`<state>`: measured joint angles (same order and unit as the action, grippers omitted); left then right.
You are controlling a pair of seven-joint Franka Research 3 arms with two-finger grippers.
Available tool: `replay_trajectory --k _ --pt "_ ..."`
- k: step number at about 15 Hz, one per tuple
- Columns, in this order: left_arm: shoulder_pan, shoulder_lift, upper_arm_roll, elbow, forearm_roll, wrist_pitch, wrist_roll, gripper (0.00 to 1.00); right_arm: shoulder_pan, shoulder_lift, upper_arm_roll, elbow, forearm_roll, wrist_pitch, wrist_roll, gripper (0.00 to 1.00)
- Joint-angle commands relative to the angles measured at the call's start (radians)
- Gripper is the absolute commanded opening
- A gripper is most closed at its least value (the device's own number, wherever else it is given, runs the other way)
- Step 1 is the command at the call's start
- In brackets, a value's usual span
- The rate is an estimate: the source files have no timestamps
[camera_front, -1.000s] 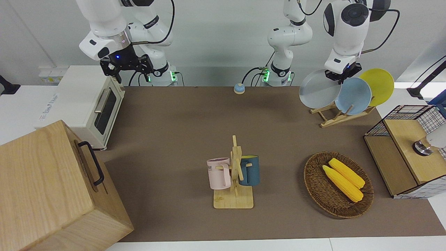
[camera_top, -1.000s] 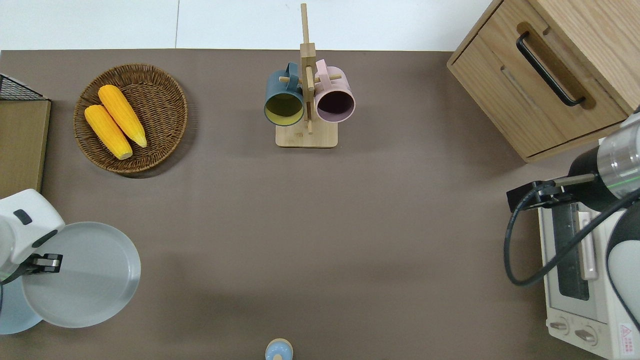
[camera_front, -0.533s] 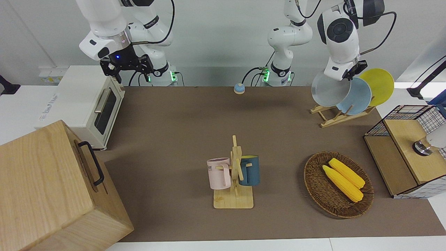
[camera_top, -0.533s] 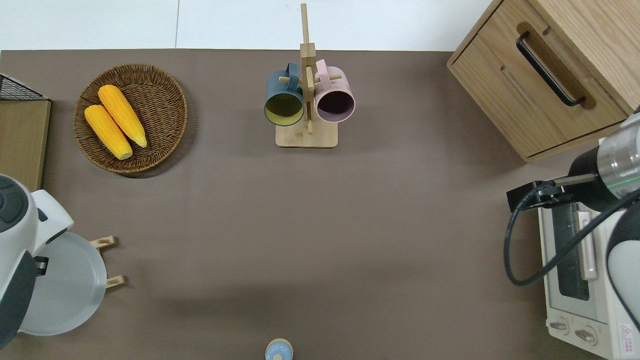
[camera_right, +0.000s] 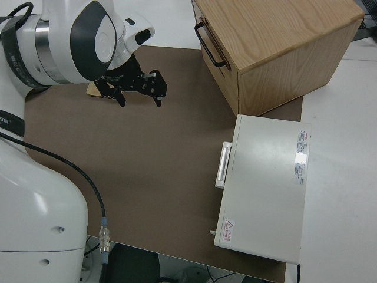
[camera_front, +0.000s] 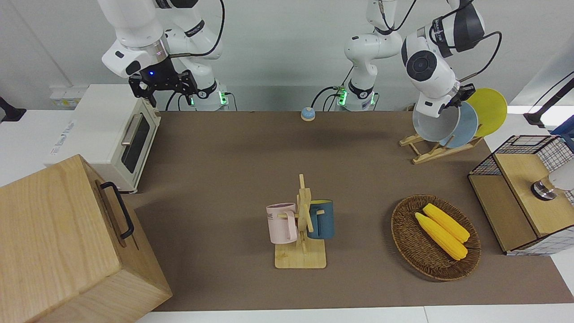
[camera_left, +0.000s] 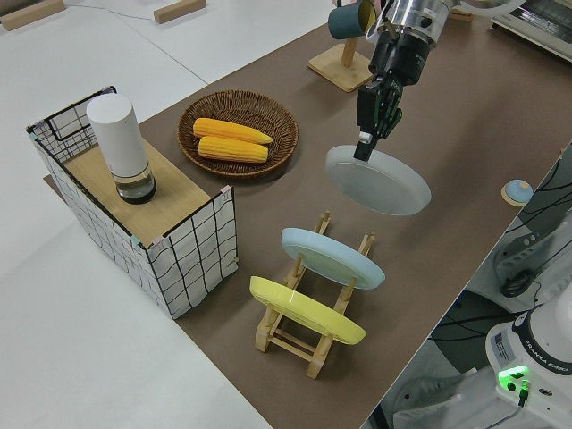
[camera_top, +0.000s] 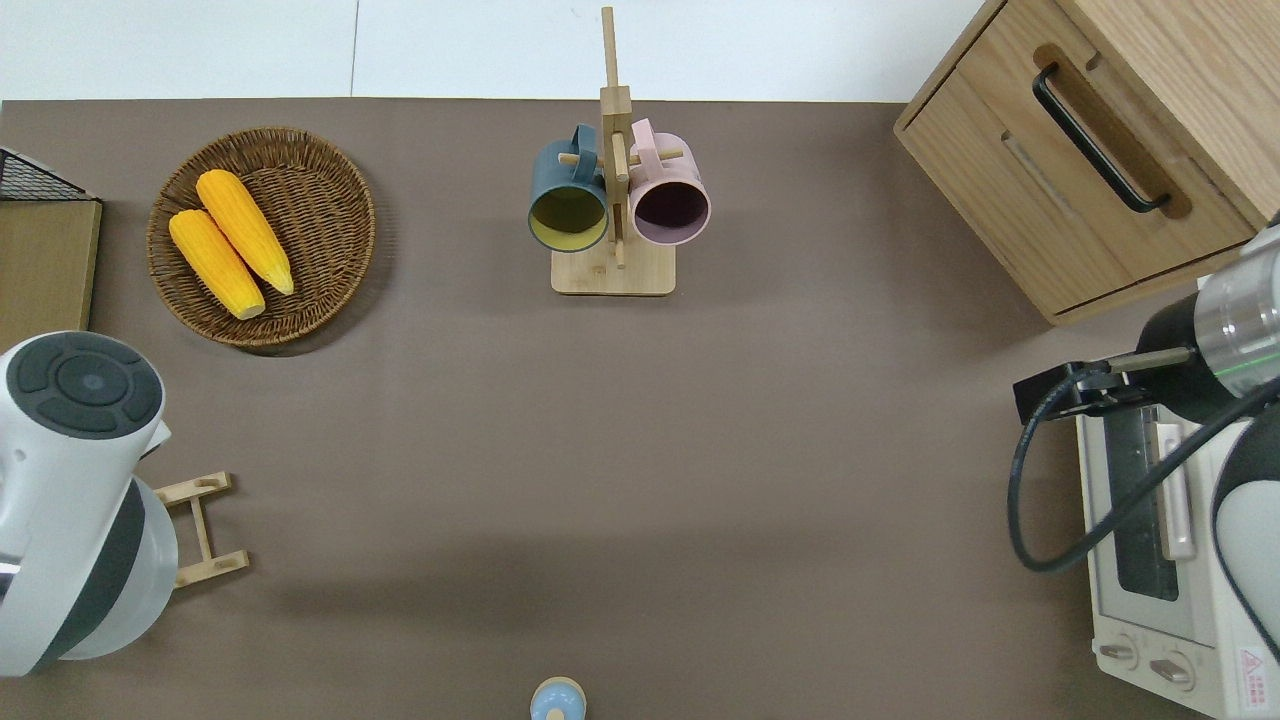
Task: Pick gray plate from table and place it on lower plate rack with left arm
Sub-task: 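Tilt the gray plate upright and lower it into the rack's lower slot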
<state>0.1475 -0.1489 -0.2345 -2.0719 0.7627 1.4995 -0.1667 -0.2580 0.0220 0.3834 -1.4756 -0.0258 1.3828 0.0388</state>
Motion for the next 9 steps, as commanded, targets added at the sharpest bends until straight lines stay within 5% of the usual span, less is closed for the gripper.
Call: replay_trajectory --k 1,9 --pt "-0.011 0.034 -0.002 -0.02 0.033 -0.001 -0.076 0.0 -0.024 -0.002 0.022 0.008 -0.006 -0.013 0.012 0.983" --pt "-0.013 0.066 -0.002 -0.094 0.061 0.042 -0.169 0.0 -0.024 -0.002 0.022 0.006 -0.006 -0.011 0.012 0.983"
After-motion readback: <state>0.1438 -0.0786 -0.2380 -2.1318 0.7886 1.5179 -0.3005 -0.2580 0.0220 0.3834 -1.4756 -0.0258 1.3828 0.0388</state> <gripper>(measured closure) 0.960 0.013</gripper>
